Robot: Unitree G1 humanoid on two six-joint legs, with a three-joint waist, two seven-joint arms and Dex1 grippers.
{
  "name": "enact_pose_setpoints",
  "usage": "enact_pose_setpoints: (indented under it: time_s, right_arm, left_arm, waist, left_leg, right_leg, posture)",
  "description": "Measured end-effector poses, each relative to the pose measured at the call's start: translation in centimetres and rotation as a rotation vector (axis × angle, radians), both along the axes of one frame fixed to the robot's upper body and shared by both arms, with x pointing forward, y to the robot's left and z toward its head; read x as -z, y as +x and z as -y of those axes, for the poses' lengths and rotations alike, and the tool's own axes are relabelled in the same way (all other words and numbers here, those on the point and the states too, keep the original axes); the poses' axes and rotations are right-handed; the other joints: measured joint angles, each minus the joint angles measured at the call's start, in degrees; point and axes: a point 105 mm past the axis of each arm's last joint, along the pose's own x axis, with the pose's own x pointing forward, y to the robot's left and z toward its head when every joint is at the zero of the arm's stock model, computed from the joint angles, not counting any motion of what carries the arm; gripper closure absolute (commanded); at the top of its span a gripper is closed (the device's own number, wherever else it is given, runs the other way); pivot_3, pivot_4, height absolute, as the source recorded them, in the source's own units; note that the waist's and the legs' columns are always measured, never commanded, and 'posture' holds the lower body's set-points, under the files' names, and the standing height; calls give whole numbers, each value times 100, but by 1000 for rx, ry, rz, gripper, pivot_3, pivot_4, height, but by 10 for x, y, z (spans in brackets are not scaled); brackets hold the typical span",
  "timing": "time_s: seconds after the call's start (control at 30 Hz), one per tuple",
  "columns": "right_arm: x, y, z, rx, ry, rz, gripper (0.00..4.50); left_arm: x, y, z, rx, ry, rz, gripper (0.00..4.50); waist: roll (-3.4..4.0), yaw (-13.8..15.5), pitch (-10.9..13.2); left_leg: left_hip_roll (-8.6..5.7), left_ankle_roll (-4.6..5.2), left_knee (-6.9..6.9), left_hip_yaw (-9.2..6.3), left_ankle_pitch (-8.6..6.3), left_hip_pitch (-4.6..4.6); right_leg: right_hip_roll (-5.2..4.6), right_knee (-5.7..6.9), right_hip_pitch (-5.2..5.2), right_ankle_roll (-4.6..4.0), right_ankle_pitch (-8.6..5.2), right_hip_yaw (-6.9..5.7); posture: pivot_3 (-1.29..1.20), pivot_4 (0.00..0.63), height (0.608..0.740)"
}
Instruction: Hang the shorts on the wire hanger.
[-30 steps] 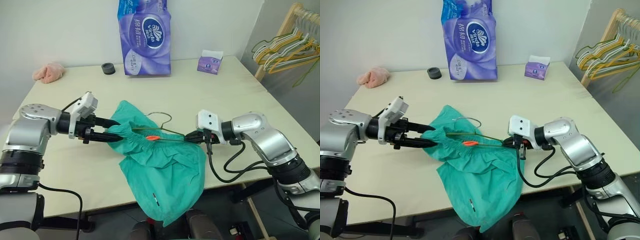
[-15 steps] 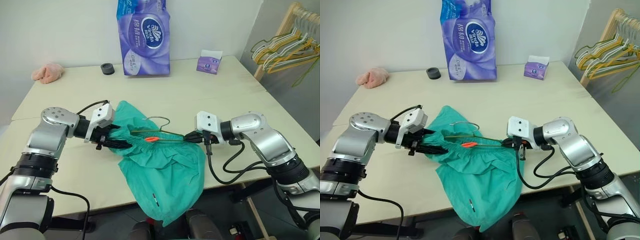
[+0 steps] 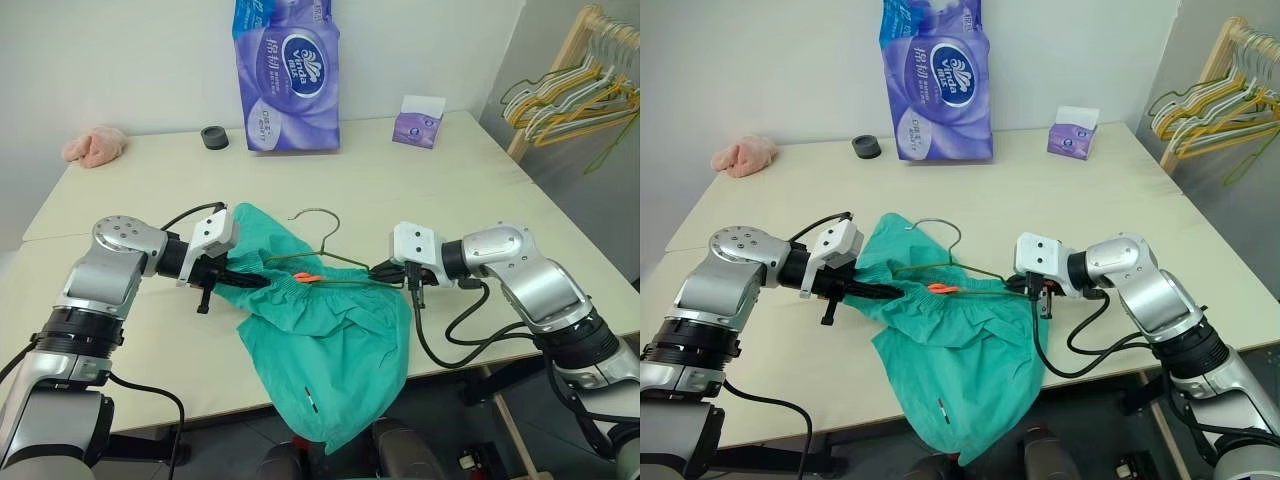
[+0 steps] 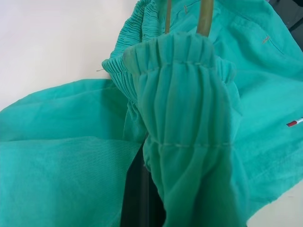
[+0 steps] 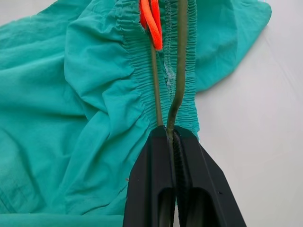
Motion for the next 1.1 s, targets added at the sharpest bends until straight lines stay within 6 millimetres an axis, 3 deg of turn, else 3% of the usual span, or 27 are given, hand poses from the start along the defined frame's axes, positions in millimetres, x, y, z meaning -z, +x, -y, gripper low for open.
enact_pose_setpoints:
  time_s: [0.13,0.27,0.4,0.5,0.7,0.87,1.1]
  right_arm:
    - [4,-1,10,-45,-71,49,2802]
    - [21,6,49,18,-185,37,1402]
    - [20,16,85,134,-227,48,66]
    - [9,20,92,270,-56,9,28]
    - [11,14,46,402,318,-179,28]
    - [32,12,29,507,378,-290,28]
    - [50,12,11,519,382,-369,28]
  left_arm:
    - [1,1,3,5,-8,1,4500]
    - [2,2,3,-10,-4,6,4500]
    - [0,5,1,-42,-11,24,4500]
    - [-7,11,-3,-109,-58,51,4500]
    - [-18,20,-2,-199,-177,64,4500]
    - [-25,23,-6,-249,-230,62,4500]
    - [-28,23,-4,-254,-244,65,4500]
  waist:
    - [-1,6,0]
    - [-1,13,0]
    - [-1,-3,0]
    - [-2,-6,-1]
    - [-5,-25,-3]
    - [-5,11,-4]
    - [-6,6,-5]
  left_leg:
    - [0,0,1,0,0,0]
    - [-1,0,2,3,0,0]
    - [0,0,1,5,0,0]
    - [5,0,0,0,0,0]
    - [7,0,0,-8,0,-3]
    - [0,0,35,-14,0,-43]
    - [-1,0,36,-18,0,-43]
  right_leg:
    - [0,-1,0,0,0,-2]
    - [0,0,2,0,0,0]
    - [1,1,0,0,-1,1]
    - [4,3,2,0,-1,4]
    - [4,11,-3,0,-1,15]
    - [-2,23,-24,-1,-1,12]
    - [-1,25,-24,-1,-1,8]
  posture:
    - [-172,63,740]
    - [-171,67,740]
    - [-181,72,740]
    - [-185,73,740]
    - [-176,72,740]
    - [-172,71,740]
    - [-165,66,740]
